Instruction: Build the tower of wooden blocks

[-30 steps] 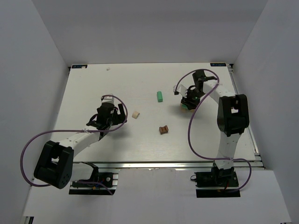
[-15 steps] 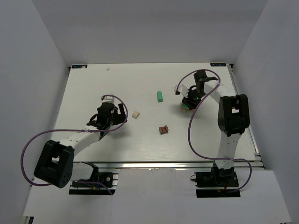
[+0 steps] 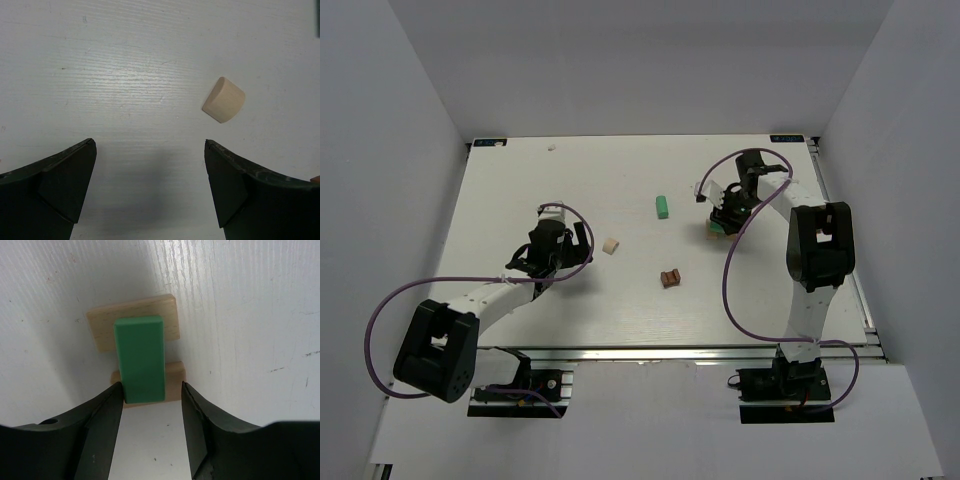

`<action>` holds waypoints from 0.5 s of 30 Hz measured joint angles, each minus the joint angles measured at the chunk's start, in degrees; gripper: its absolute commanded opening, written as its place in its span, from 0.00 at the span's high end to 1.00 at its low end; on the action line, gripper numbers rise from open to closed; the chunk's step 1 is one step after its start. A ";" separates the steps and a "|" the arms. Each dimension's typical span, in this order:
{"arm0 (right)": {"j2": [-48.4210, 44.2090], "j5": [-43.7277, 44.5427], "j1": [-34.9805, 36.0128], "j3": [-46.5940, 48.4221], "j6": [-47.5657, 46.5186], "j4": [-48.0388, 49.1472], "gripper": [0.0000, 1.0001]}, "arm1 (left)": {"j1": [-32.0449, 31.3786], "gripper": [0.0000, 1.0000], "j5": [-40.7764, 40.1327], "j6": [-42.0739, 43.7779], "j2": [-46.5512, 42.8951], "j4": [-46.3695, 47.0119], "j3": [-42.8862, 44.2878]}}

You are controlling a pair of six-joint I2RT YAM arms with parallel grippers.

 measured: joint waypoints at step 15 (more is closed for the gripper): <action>0.00 0.26 -0.39 0.00 0.94 1.46 0.43 | 0.00 0.02 0.74 0.15 1.09 0.33 0.00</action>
